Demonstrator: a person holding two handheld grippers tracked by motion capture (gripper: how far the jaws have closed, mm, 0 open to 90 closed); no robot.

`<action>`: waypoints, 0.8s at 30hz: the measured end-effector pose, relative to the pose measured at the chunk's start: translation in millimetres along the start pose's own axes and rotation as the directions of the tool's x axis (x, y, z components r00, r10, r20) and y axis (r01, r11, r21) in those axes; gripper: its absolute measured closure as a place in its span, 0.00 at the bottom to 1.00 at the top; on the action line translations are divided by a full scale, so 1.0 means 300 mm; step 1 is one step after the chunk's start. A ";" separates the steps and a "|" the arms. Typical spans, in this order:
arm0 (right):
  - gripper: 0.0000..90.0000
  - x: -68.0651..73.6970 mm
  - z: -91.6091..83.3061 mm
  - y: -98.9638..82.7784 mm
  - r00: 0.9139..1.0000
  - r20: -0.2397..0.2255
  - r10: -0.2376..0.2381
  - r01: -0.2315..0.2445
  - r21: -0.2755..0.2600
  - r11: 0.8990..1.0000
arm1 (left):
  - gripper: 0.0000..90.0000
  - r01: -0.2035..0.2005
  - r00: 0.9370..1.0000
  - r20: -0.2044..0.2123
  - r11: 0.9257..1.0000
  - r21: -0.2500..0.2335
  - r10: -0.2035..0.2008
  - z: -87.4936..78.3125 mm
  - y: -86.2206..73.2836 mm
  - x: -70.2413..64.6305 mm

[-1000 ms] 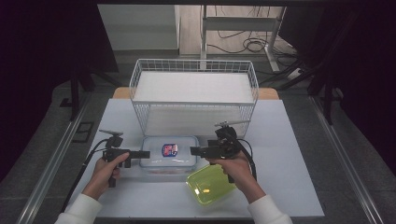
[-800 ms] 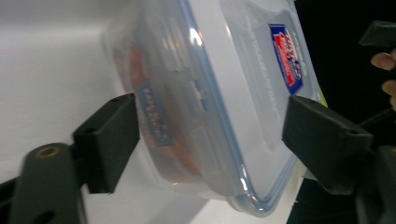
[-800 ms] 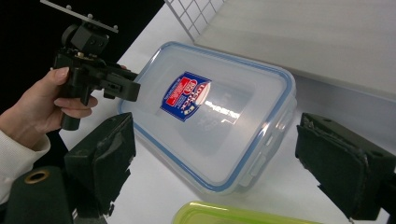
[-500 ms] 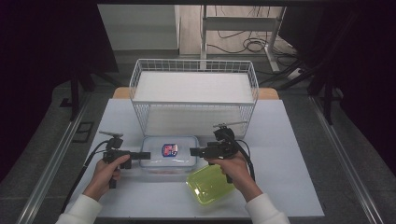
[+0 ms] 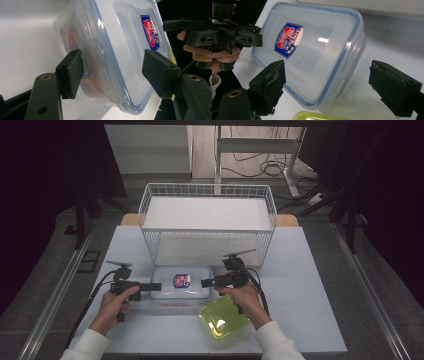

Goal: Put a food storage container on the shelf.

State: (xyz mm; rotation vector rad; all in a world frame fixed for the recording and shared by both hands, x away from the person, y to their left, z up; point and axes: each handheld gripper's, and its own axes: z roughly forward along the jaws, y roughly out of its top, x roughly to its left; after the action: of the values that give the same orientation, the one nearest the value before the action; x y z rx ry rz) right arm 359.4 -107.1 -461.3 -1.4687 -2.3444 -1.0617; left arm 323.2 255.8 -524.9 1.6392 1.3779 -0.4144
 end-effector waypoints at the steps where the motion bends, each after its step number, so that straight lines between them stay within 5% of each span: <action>1: 0.16 -0.003 0.006 0.001 1.000 -0.002 0.005 -0.005 0.007 1.000 | 0.38 0.000 1.000 0.000 1.000 0.000 0.000 0.000 0.000 0.000; 10: 0.18 -0.043 0.067 0.016 0.996 -0.038 0.083 -0.080 0.071 0.994 | 0.38 0.001 1.000 0.003 1.000 -0.001 -0.001 0.001 0.000 0.001; 24: 0.24 -0.069 0.128 0.018 0.986 -0.103 0.134 -0.119 0.140 0.983 | 0.38 0.000 1.000 0.001 1.000 -0.002 0.000 0.001 0.000 0.000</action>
State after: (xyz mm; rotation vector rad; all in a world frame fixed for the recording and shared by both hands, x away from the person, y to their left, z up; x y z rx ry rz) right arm 382.4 -95.5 -496.8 -1.4484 -2.1689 -0.9120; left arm 323.4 255.8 -525.1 1.6377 1.3769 -0.4135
